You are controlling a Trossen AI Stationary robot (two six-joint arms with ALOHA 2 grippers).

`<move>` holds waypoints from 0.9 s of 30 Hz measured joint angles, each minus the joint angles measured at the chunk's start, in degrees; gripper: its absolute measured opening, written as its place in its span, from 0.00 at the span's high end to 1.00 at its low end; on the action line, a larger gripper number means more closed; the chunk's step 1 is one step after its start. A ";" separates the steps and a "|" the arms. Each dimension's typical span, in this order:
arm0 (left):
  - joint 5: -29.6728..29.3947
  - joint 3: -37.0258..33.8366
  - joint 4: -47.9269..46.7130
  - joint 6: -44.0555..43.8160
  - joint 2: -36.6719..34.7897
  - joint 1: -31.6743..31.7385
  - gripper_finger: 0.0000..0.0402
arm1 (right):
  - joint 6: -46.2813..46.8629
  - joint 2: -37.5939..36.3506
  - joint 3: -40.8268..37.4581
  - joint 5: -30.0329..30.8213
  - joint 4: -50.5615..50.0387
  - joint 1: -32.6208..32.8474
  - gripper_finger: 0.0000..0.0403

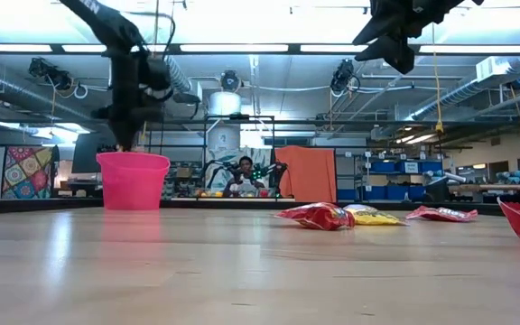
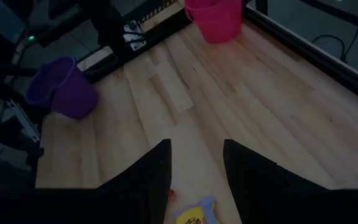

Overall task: Sort candy by brand, put in halloween buckets
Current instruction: Put the yellow candy into the pink bucket

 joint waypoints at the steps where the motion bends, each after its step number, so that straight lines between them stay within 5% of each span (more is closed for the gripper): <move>1: -0.10 -0.56 0.17 -0.66 0.37 0.38 1.00 | 0.49 0.00 0.00 0.00 0.02 0.00 0.61; 18: -0.82 2.82 2.07 -2.98 0.77 1.25 0.70 | 1.04 0.00 0.00 -0.01 0.00 0.05 0.61; 27: 8.83 2.84 4.40 -10.36 -0.07 -6.47 0.68 | 0.56 0.00 0.00 -0.02 -0.03 0.04 0.61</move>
